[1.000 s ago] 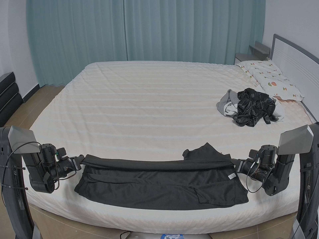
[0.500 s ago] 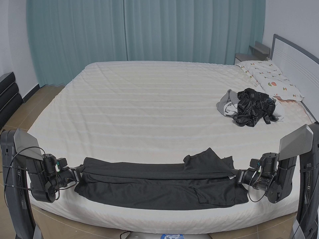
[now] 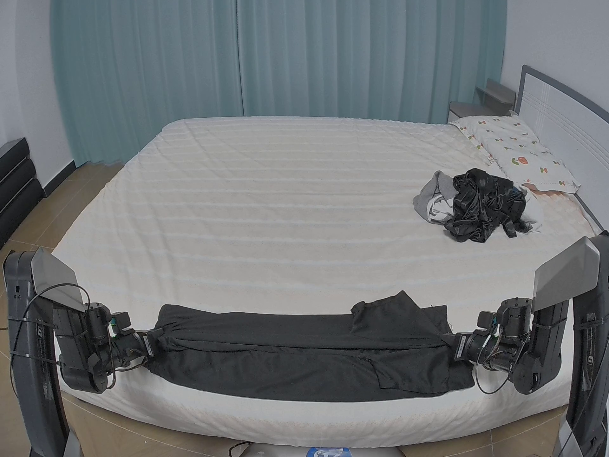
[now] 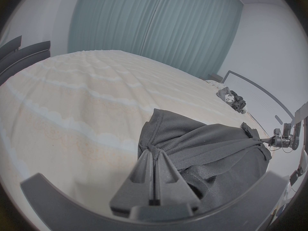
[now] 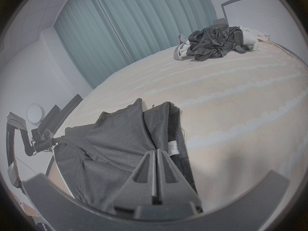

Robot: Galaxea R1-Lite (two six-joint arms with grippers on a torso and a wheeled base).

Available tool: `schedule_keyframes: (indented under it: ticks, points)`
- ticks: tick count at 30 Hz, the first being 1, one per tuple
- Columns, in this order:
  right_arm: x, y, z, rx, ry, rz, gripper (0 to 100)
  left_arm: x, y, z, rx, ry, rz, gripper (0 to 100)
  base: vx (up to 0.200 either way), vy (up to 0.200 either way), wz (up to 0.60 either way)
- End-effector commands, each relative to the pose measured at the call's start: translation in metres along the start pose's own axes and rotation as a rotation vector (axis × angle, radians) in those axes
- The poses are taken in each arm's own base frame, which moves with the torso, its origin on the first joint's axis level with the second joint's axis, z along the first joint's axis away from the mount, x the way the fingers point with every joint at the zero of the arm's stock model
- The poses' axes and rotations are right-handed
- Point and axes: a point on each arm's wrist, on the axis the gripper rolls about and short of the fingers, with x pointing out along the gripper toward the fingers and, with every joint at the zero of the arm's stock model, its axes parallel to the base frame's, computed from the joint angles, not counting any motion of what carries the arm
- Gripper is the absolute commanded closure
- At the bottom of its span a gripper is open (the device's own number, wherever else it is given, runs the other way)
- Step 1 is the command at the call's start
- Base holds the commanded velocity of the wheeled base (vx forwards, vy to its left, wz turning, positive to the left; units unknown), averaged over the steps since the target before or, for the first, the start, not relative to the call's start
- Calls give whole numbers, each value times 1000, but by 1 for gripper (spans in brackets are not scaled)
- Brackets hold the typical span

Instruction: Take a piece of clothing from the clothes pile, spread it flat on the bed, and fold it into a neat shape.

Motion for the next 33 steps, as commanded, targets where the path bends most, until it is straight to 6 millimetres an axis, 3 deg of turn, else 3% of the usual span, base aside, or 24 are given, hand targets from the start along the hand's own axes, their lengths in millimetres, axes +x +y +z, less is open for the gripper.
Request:
schedule_keyframes:
  ticks: [1,7,8,9,10,19,27,33]
  points:
    - [0,2,-1,-4,-2,8,100,0,0,-1,2,-6,-1,100,0,0,0]
    - [4,-1,-3,3,2,2,100,0,0,0,3,-8,-1,100,0,0,0]
    - [4,-1,-3,2,2,1,0,0,0,0,3,-9,-1,100,0,0,0]
    - [4,-1,-2,3,0,2,0,0,0,0,3,-8,-1,100,0,0,0]
    - [4,-1,-2,3,1,3,0,0,0,0,3,-8,-1,0,0,0,0]
    - [-8,7,14,84,-59,24,0,-14,-1,10,-4,-30,9,0,0,0,0]
    - [-21,10,29,133,-113,36,0,-35,4,38,-64,-129,30,0,0,0,0]
    - [-18,8,33,193,-130,38,0,-31,4,64,-168,-232,16,0,0,0,0]
